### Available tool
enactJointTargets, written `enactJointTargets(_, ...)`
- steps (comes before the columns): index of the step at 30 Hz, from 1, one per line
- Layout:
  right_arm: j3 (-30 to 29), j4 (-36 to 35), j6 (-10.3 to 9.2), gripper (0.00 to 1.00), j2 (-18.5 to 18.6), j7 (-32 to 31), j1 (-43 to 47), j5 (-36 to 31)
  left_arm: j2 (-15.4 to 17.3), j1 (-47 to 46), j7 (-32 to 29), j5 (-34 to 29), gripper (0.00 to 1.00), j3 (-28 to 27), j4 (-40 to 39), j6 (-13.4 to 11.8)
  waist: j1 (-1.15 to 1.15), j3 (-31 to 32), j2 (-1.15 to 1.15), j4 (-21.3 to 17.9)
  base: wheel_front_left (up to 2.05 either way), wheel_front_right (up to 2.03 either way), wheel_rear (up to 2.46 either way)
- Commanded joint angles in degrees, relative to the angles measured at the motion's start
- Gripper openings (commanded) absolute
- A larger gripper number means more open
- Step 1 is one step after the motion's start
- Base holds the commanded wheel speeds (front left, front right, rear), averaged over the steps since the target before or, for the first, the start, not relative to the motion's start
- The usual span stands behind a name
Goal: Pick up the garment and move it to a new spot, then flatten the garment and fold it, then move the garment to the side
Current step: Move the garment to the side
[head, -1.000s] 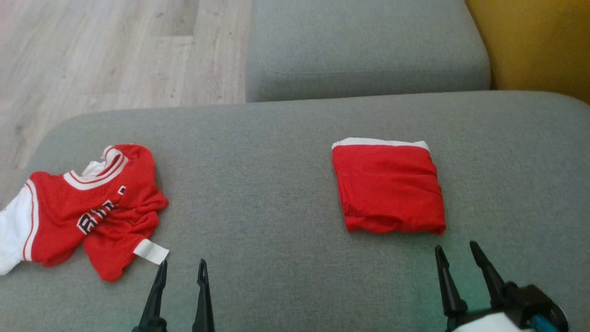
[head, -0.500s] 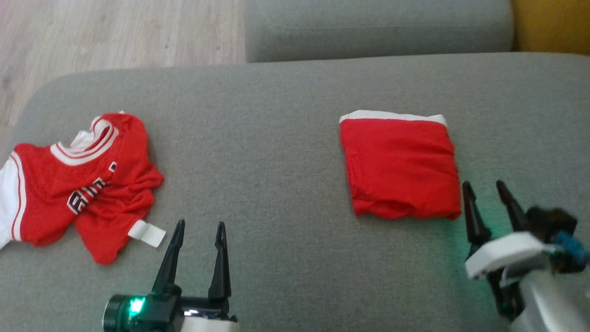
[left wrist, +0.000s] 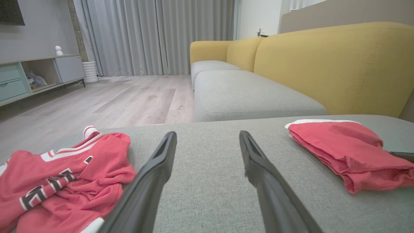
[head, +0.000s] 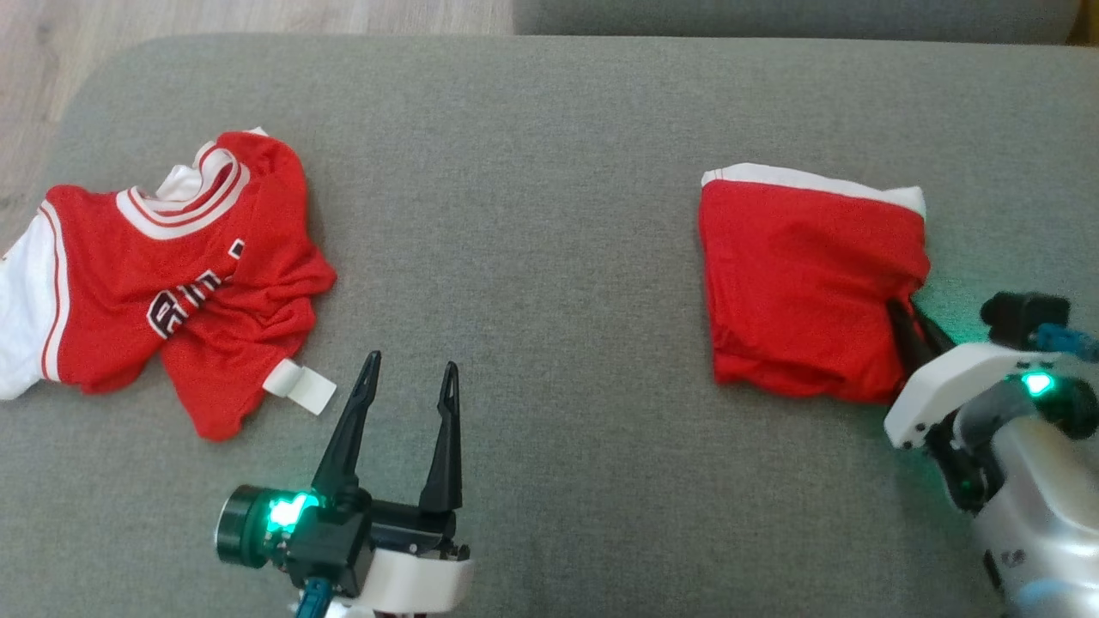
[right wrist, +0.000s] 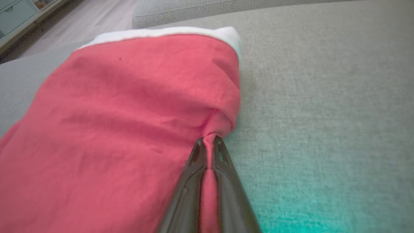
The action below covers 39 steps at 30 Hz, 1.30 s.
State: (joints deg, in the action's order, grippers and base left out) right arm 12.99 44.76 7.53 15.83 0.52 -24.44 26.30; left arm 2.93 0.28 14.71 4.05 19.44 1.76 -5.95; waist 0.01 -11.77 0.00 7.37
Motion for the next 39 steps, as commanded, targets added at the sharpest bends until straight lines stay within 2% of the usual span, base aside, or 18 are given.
enactJointTargets(1,1.61,-0.83,-0.04,0.0,1.38,0.44,-1.13,0.69,-0.05,-1.68,0.29,-0.25,1.0,-1.37,-1.59,0.07,-0.01,-0.35,0.0,0.13,0.0,0.0,0.0)
enactJointTargets(4,2.7,-0.78,-0.04,0.0,4.62,2.57,-2.4,1.47,-0.05,-1.83,0.29,0.27,1.0,-1.61,-2.23,-0.28,-0.01,-1.03,0.0,-1.28,0.0,0.0,0.0)
enactJointTargets(11,3.02,-2.42,-0.04,0.0,14.35,0.95,-5.4,0.52,-0.05,-3.94,0.29,0.03,1.0,-0.57,-5.32,0.64,-0.01,-6.3,0.0,-5.65,0.0,0.0,0.0)
enactJointTargets(18,-2.28,-3.12,-0.04,0.0,25.66,-1.31,-10.21,-1.93,-0.05,-9.81,0.29,-2.45,1.0,0.8,-7.9,1.56,-0.01,-15.94,0.0,-8.56,0.0,0.0,0.0)
enactJointTargets(20,-3.88,-4.42,-0.04,0.0,26.41,-2.3,-10.95,-1.41,-0.05,-11.25,0.29,-2.36,1.0,1.06,-8.12,1.78,-0.01,-18.12,0.0,-8.91,0.0,0.0,0.0)
enactJointTargets(23,-7.03,-6.12,-0.04,0.0,29.64,-2.12,-12.0,-6.2,-0.05,-13.15,0.29,-2.01,1.0,1.4,-8.45,2.17,-0.01,-20.58,0.0,-8.95,0.0,0.0,0.0)
enactJointTargets(24,-7.03,-6.12,-0.04,0.0,29.64,-2.12,-12.0,-6.2,-0.05,-13.15,0.29,-2.01,1.0,1.4,-8.45,2.17,-0.01,-20.58,0.0,-8.95,0.0,0.0,0.0)
enactJointTargets(32,-17.73,-10.83,-0.04,0.0,31.59,-7.51,-9.05,-14.12,-0.05,-15.5,0.29,-0.28,1.0,1.81,-7.94,1.85,-0.01,-22.49,0.0,-8.03,0.0,0.0,0.0)
enactJointTargets(33,-19.02,-11.9,-0.04,0.12,31.39,-8.11,-8.45,-14.96,-0.05,-15.71,0.29,-0.05,1.0,1.76,-7.9,1.7,-0.01,-22.56,0.0,-7.89,0.0,0.0,0.0)
enactJointTargets(34,-20.02,-13.21,-0.04,0.33,31.36,-8.43,-7.75,-16.39,-0.05,-15.91,0.29,0.11,1.0,1.71,-7.83,1.57,-0.01,-22.59,0.0,-7.75,0.0,0.0,0.0)
enactJointTargets(35,-21.06,-14.44,-0.04,0.83,31.17,-8.9,-7.04,-17.72,-0.05,-16.09,0.29,0.24,1.0,1.68,-7.71,1.47,-0.01,-22.5,0.0,-7.58,0.0,0.0,0.0)
enactJointTargets(36,-22.42,-15.71,-0.04,1.0,30.73,-9.26,-6.5,-19.02,-0.05,-16.23,0.29,0.37,1.0,1.66,-7.59,1.38,-0.01,-22.32,0.0,-7.38,0.0,0.0,0.0)
enactJointTargets(39,-24.73,-19.76,-0.04,1.0,28.45,-10.35,-4.17,-22.83,-0.05,-16.34,0.29,0.74,1.0,1.61,-7.16,1.02,-0.01,-20.99,0.0,-6.6,0.0,0.0,0.0)
